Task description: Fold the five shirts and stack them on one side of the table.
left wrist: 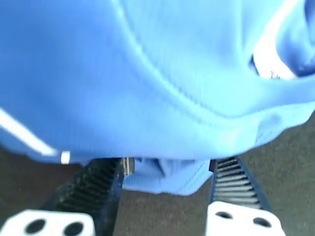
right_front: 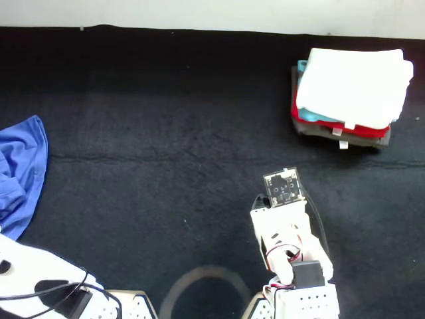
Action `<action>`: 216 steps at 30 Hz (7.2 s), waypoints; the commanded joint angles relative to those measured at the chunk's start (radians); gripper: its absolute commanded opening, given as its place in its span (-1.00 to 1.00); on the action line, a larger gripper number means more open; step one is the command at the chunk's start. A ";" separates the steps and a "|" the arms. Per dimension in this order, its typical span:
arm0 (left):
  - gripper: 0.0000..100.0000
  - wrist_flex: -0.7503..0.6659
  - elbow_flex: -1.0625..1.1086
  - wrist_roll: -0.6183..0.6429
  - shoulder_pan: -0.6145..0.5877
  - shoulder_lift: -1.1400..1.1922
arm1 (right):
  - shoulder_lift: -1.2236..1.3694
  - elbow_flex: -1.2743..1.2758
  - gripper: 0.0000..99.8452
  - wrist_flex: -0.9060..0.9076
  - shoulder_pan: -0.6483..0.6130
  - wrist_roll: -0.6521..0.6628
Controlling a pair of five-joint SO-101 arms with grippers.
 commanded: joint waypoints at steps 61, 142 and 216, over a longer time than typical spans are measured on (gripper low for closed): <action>-0.49 -0.141 0.312 0.098 -0.104 -0.208 | -0.005 0.137 -0.99 -0.002 -0.005 0.000; -0.98 -0.028 0.923 0.262 0.892 -1.326 | -0.005 0.137 -0.99 -0.002 -0.005 -0.002; -0.68 -0.115 1.906 0.264 0.619 -2.536 | -0.004 0.137 -0.99 -0.030 -0.010 -0.008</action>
